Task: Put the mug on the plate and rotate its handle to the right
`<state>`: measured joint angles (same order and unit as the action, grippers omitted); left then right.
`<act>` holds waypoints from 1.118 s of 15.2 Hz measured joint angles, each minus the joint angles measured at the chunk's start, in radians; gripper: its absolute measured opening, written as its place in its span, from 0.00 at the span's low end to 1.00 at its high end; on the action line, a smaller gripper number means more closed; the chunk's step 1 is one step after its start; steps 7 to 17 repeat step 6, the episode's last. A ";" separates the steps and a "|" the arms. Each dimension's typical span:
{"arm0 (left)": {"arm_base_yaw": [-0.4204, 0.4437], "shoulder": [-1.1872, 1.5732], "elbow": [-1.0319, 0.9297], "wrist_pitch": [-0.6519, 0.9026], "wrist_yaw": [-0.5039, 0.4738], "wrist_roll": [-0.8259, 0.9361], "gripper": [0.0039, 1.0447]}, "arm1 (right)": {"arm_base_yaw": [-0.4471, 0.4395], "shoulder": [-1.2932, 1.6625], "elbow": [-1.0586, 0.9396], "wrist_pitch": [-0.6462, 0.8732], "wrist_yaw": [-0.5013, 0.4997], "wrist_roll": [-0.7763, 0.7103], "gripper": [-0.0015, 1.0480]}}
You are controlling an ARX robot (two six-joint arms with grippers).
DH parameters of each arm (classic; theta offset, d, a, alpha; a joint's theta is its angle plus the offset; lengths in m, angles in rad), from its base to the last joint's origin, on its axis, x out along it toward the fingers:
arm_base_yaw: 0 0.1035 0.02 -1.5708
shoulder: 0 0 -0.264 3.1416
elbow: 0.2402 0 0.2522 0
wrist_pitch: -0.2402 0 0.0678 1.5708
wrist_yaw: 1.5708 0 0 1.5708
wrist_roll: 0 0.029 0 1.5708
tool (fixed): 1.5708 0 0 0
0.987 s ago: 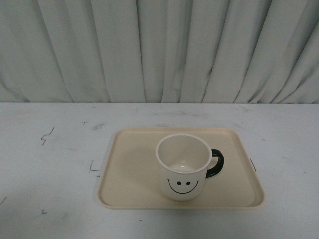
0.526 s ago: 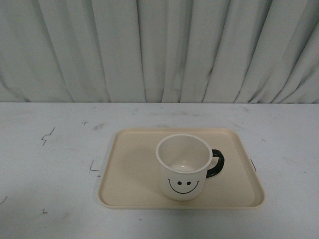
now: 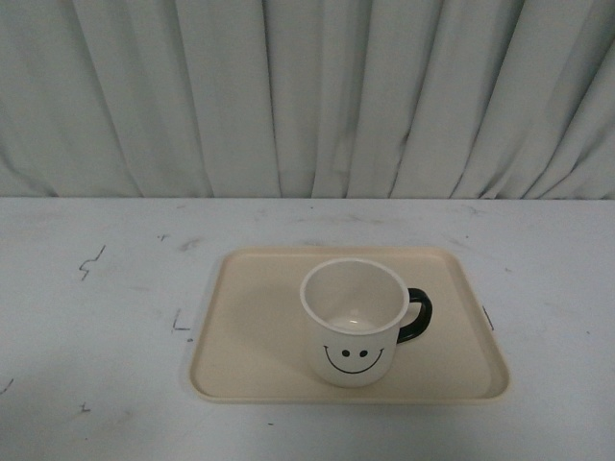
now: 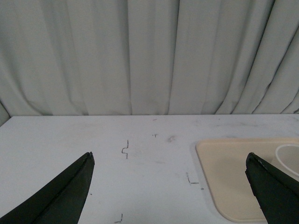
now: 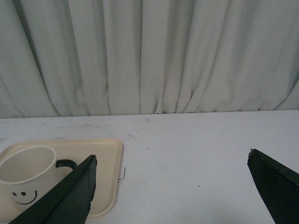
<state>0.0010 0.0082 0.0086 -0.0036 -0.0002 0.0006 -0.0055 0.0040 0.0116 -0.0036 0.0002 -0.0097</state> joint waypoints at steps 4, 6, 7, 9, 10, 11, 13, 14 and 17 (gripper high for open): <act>0.000 0.000 0.000 0.000 0.000 0.000 0.94 | 0.000 0.000 0.000 0.000 0.000 0.000 0.94; 0.000 0.000 0.000 0.000 0.000 0.000 0.94 | 0.000 0.000 0.000 0.000 0.000 0.000 0.94; 0.000 0.000 0.000 0.000 0.000 0.000 0.94 | 0.000 0.000 0.000 0.000 0.000 0.000 0.94; 0.000 0.000 0.000 0.000 0.000 0.000 0.94 | 0.000 0.000 0.000 0.000 0.000 0.000 0.94; 0.000 0.000 0.000 0.000 0.000 0.000 0.94 | 0.000 0.000 0.000 0.000 0.000 0.000 0.94; 0.000 0.000 0.000 0.000 0.000 0.000 0.94 | 0.000 0.000 0.000 0.000 0.000 0.000 0.94; 0.000 0.000 0.000 0.000 0.000 0.000 0.94 | 0.000 0.000 0.000 0.000 0.000 0.000 0.94; 0.000 0.000 0.000 0.000 0.000 0.000 0.94 | 0.000 0.000 0.000 0.000 0.000 0.000 0.94; 0.000 0.000 0.000 0.000 0.000 0.000 0.94 | 0.000 0.000 0.000 0.000 0.000 0.000 0.94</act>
